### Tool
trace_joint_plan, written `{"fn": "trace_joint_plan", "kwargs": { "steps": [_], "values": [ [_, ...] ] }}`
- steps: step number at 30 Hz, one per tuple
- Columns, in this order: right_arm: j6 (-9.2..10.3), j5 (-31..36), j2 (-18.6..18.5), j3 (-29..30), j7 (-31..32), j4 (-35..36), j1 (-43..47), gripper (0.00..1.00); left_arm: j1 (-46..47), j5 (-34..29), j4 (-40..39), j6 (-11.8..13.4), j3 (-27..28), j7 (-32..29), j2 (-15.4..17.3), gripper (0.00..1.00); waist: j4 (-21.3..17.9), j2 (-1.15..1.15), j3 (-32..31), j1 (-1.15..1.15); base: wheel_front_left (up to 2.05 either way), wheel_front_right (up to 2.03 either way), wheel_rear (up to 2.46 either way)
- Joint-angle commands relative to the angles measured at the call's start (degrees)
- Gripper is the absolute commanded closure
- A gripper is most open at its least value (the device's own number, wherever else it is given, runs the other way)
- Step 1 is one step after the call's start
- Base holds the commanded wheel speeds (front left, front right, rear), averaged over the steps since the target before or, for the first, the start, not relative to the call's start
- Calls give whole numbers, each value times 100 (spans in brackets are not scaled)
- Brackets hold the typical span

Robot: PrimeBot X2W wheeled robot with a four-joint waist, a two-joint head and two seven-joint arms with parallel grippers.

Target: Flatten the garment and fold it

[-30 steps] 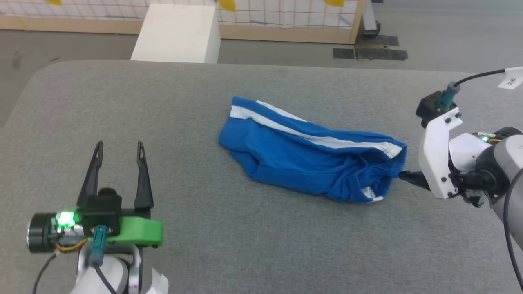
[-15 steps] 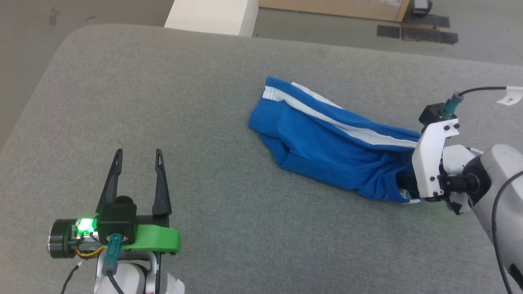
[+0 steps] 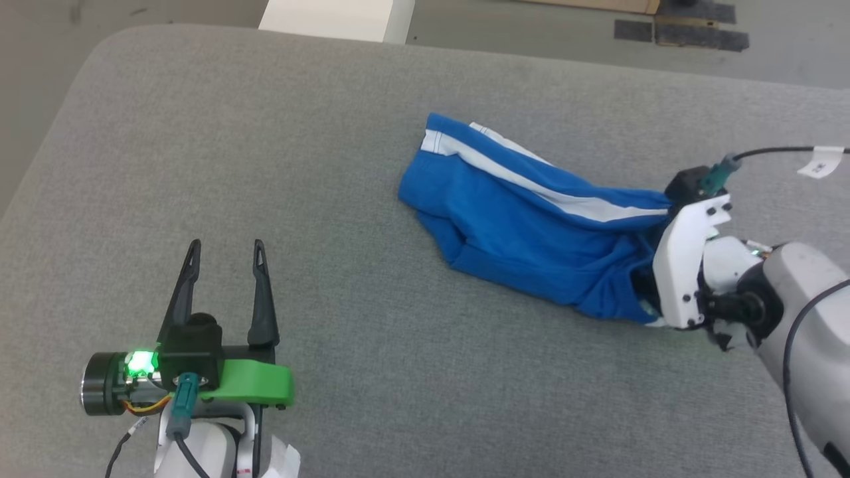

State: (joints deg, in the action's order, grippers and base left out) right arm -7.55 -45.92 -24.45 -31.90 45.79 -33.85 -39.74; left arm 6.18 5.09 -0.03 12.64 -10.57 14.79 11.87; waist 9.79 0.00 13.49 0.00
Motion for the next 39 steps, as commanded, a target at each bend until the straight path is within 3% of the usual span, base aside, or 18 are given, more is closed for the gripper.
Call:
{"fn": "trace_joint_plan", "kwargs": {
  "steps": [1, 7, 12, 17, 19, 25, 34, 39],
  "values": [
    [6, -106, 27, -116, -63, 66, 220, 100, -29, -45, 33, -42, 49, 20, -46, 0, -117, 0, -134, 0, 0, 0, 0],
    [6, -414, -589, -264, -289, 649, 361, 100, -278, -130, 58, -117, 180, 20, -93, 0, -355, 0, -383, 0, 0, 0, 0],
    [6, -499, -1439, -311, -291, 1061, 519, 100, -363, -190, 15, -192, 237, 20, -123, 0, -486, 0, -433, 0, 0, 0, 0],
    [6, -422, -2211, -231, -163, 1081, 665, 100, -353, -260, -8, -282, 237, 20, -132, 0, -526, 0, -398, 0, 0, 0, 0],
    [6, -396, -2362, -177, -152, 1028, 714, 100, -344, -302, 1, -318, 220, 20, -113, 0, -523, 0, -399, 0, 0, 0, 0],
    [6, -543, -2390, -36, -316, 1218, 870, 100, -365, -402, 90, -398, 163, 20, -46, 0, -532, 0, -580, 0, 0, 0, 0],
    [6, -785, -2401, -170, -297, 2586, 910, 100, -431, -410, 117, -425, 133, 20, -41, 0, -550, 0, -715, 0, 0, 0, 0],
    [6, -708, -2105, -394, -89, 2886, 612, 100, -359, -418, 94, -436, 60, 20, -119, 0, -438, 0, -571, 0, 0, 0, 0]
  ]
}}
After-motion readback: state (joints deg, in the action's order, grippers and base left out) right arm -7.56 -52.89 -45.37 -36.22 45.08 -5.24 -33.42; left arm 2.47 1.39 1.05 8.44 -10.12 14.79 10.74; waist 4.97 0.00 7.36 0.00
